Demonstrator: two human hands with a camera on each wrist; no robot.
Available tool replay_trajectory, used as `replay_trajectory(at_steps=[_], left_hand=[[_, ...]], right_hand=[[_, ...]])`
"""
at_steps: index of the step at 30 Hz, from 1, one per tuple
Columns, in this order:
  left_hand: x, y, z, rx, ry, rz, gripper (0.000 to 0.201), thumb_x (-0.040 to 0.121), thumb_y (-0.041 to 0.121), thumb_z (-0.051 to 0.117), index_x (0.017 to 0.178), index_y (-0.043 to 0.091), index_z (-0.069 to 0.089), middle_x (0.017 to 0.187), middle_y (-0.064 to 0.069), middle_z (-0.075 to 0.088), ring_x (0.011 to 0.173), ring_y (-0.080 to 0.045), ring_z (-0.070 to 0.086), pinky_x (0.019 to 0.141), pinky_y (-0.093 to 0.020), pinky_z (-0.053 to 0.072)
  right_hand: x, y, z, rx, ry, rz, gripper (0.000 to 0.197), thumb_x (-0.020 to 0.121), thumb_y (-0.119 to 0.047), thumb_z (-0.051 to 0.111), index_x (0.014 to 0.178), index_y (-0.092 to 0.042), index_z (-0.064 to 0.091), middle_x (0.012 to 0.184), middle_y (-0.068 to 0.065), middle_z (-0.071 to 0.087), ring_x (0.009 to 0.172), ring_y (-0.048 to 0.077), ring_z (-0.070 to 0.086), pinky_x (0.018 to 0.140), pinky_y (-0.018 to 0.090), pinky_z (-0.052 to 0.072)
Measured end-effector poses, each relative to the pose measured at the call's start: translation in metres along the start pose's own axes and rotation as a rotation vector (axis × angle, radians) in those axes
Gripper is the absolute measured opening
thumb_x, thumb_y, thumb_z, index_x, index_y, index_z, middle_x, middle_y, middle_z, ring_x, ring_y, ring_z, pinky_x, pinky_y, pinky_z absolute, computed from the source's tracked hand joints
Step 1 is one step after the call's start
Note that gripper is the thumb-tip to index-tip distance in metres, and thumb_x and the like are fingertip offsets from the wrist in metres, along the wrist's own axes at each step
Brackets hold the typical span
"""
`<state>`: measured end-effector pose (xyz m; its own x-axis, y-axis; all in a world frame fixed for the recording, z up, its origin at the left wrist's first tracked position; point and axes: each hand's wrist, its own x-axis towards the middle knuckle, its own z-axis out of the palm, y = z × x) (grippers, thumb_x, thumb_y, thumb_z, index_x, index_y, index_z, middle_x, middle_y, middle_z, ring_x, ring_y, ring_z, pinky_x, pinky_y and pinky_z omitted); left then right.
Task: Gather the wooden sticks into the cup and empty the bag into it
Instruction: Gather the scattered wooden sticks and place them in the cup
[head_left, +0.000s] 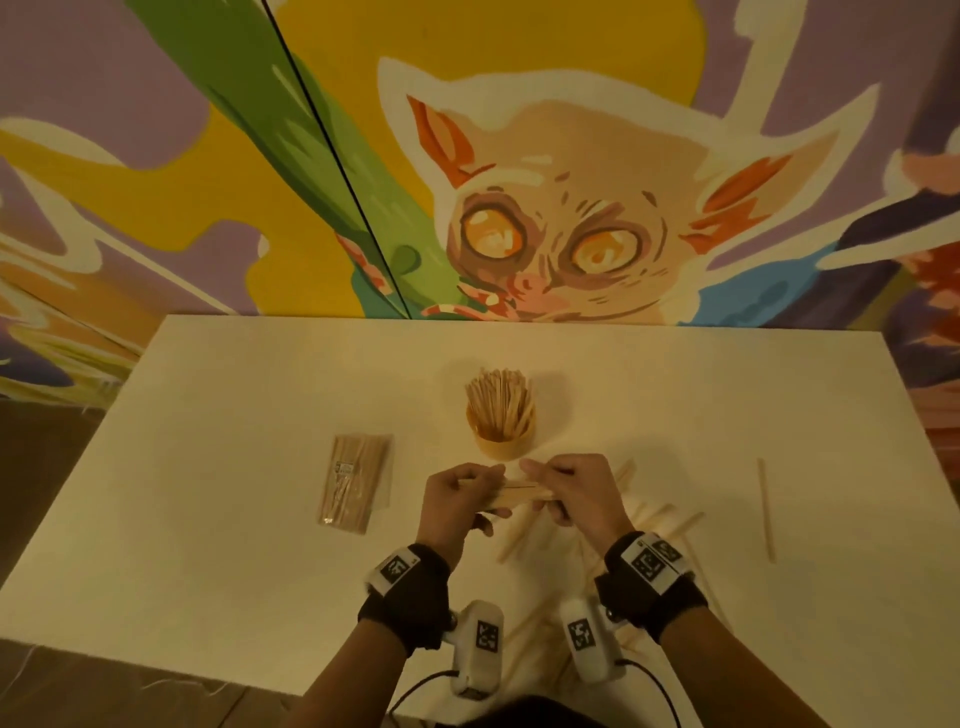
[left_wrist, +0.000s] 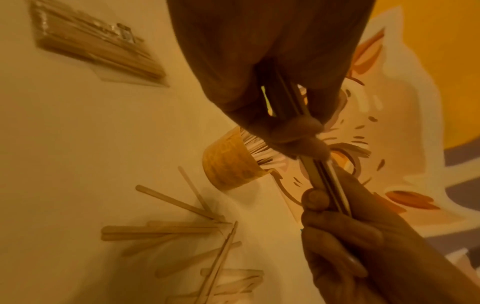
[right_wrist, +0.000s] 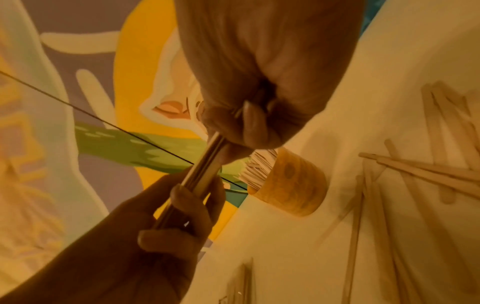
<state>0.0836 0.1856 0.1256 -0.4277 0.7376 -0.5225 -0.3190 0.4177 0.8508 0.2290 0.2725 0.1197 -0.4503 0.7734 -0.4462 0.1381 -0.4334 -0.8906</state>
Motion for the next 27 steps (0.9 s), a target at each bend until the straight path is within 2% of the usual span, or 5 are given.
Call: replay_trajectory(at_steps=[6,11,15,21,27], left_hand=[[0.012,0.002,-0.007,-0.053,0.053,-0.15,0.035,0.09,0.034,0.065,0.085,-0.001,0.068,0.069,-0.018,0.068,0.043,-0.022,0.061,0.034,-0.02,0.034],[0.016,0.001,-0.007,-0.085,0.137,-0.038,0.031,0.088,0.027,0.068,0.074,0.0,0.067,0.067,-0.02,0.064,0.046,-0.023,0.06,0.037,-0.022,0.037],[0.013,0.001,-0.002,-0.024,0.188,0.097,0.032,0.088,0.026,0.069,0.068,0.001,0.067,0.066,-0.02,0.066,0.051,-0.029,0.062,0.037,-0.024,0.04],[0.008,0.002,0.002,0.02,0.194,0.158,0.031,0.089,0.032,0.067,0.079,0.004,0.071,0.065,-0.011,0.07,0.041,-0.029,0.061,0.033,-0.021,0.031],[0.024,0.012,-0.015,-0.017,0.244,0.227,0.039,0.088,0.03,0.069,0.067,-0.002,0.064,0.041,-0.019,0.054,0.03,-0.024,0.043,0.037,-0.023,0.034]], right_hand=[[0.006,-0.002,0.014,-0.1,0.013,-0.141,0.035,0.084,-0.02,0.075,0.069,0.009,0.065,0.052,0.016,0.051,0.039,0.017,0.04,0.041,0.021,0.035],[0.011,-0.003,0.024,-0.051,0.134,-0.129,0.033,0.089,-0.025,0.07,0.077,0.005,0.067,0.051,0.011,0.051,0.036,0.015,0.045,0.038,0.023,0.036],[0.013,-0.003,0.03,0.025,0.175,-0.108,0.032,0.092,-0.025,0.066,0.078,0.004,0.069,0.06,0.021,0.064,0.043,0.027,0.061,0.039,0.028,0.039],[0.019,-0.002,0.033,0.031,0.34,-0.161,0.032,0.092,-0.02,0.067,0.073,0.007,0.066,0.052,0.016,0.059,0.038,0.017,0.055,0.037,0.025,0.04],[0.017,-0.002,0.057,0.028,0.243,-0.165,0.038,0.094,-0.026,0.064,0.074,0.006,0.065,0.053,0.019,0.055,0.037,0.022,0.048,0.037,0.025,0.034]])
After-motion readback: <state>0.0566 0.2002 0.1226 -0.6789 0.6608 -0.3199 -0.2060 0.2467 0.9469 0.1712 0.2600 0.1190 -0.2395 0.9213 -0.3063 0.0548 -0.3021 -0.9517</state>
